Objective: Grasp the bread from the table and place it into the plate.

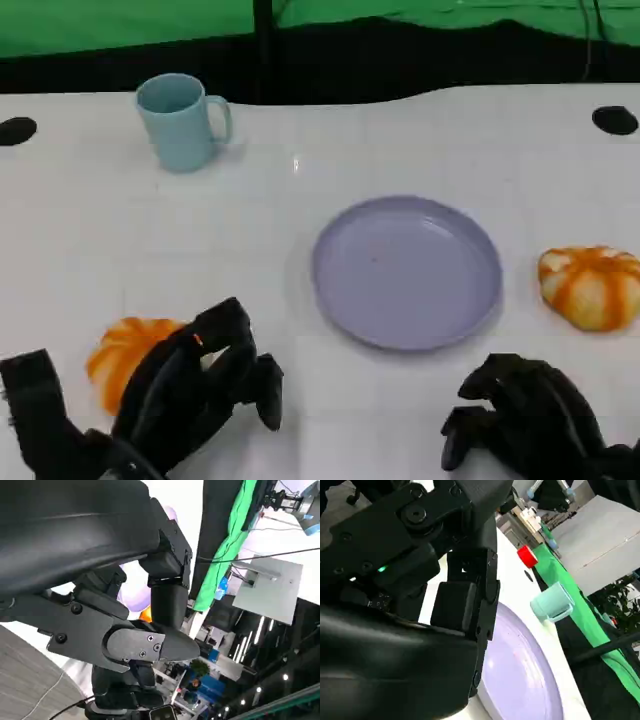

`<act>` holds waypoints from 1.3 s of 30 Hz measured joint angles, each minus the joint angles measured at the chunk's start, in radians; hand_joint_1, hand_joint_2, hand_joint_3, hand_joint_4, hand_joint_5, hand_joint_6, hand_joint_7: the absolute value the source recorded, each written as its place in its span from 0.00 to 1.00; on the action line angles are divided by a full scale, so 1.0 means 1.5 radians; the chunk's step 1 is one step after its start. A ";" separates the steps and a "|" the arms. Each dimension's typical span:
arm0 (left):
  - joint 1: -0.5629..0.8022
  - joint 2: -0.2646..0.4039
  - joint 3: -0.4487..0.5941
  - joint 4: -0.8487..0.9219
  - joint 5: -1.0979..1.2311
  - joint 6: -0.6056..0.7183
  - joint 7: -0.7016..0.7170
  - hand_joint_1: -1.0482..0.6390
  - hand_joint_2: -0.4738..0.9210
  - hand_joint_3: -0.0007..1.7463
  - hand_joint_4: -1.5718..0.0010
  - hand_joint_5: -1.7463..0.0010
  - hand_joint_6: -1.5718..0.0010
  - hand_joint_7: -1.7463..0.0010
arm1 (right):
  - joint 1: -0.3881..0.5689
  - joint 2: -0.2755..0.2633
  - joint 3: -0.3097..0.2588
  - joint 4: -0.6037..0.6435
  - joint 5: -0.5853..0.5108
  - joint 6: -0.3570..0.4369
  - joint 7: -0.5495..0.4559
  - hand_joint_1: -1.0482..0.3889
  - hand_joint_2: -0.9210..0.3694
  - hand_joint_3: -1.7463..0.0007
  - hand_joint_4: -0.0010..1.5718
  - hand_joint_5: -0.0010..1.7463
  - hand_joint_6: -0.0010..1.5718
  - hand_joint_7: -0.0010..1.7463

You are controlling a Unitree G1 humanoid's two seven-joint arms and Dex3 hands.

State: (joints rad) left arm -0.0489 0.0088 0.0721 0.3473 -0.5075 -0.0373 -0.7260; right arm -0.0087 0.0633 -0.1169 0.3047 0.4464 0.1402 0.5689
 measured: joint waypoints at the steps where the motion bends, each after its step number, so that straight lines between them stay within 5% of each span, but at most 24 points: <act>1: 0.000 0.000 0.000 0.000 0.000 0.000 0.000 0.19 1.00 0.17 0.42 0.00 0.56 0.00 | 0.000 0.000 0.000 0.000 0.000 0.000 0.000 0.00 0.15 1.00 0.98 0.45 1.00 0.22; 26: -0.003 0.000 0.004 0.000 -0.001 0.002 0.000 0.20 1.00 0.16 0.44 0.00 0.58 0.00 | 0.000 0.001 -0.001 0.001 0.001 0.002 -0.001 0.03 0.15 1.00 0.98 0.46 1.00 0.21; 32: -0.002 0.003 0.004 -0.025 0.015 -0.006 0.006 0.18 1.00 0.14 0.54 0.00 0.69 0.05 | -0.001 0.001 -0.001 0.006 0.001 -0.001 0.003 0.01 0.15 1.00 0.99 0.45 1.00 0.21; 37: 0.004 0.014 0.006 -0.061 0.083 -0.079 0.042 0.24 1.00 0.16 0.67 0.00 0.67 0.30 | -0.001 0.001 0.000 0.006 -0.004 -0.006 0.001 0.00 0.15 1.00 0.99 0.45 1.00 0.23; 39: 0.004 0.024 0.008 -0.081 0.104 -0.105 0.058 0.24 1.00 0.16 0.70 0.09 0.68 0.44 | -0.001 0.002 0.000 0.006 -0.005 -0.008 0.001 0.01 0.15 1.00 0.99 0.45 1.00 0.22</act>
State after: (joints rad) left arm -0.0423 0.0443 0.0848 0.2259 -0.3514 -0.1948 -0.6395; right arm -0.0101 0.0659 -0.1175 0.3136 0.4393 0.1285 0.5703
